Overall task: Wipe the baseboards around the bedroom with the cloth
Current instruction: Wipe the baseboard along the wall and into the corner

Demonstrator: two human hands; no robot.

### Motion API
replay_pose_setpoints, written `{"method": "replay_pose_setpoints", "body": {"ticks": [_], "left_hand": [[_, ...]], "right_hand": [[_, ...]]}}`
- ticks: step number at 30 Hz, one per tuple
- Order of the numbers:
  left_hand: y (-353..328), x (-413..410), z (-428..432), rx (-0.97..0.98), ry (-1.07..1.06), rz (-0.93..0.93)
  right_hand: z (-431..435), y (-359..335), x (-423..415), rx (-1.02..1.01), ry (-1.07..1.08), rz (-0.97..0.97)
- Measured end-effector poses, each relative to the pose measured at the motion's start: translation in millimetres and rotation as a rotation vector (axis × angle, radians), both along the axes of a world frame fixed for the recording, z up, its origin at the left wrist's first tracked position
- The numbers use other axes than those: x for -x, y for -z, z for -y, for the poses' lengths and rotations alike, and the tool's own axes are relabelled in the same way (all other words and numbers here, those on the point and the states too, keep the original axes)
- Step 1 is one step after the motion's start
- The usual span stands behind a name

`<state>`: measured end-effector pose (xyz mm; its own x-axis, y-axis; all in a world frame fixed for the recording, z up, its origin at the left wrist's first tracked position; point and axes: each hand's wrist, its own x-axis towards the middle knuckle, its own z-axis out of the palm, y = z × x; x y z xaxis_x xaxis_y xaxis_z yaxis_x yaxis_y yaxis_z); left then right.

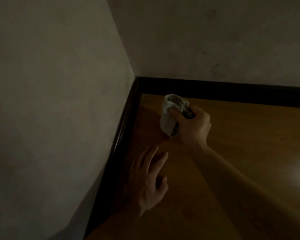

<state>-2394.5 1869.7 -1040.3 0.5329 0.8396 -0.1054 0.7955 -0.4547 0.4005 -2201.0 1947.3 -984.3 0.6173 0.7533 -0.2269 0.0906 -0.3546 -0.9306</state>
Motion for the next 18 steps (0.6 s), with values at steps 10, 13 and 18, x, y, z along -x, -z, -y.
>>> {"method": "replay_pose_setpoints", "body": {"ticks": [10,13,18], "left_hand": [[8,1,-7,-0.080,0.025,-0.014],[11,1,-6,-0.101,0.016,0.027],[9,0,-8,-0.078,0.027,0.030]], "right_hand": [[-94,25,56,-0.053,0.125,-0.028],[-90,32,51,-0.038,0.199,-0.028],[-86,34,55,-0.067,0.265,-0.028]]}}
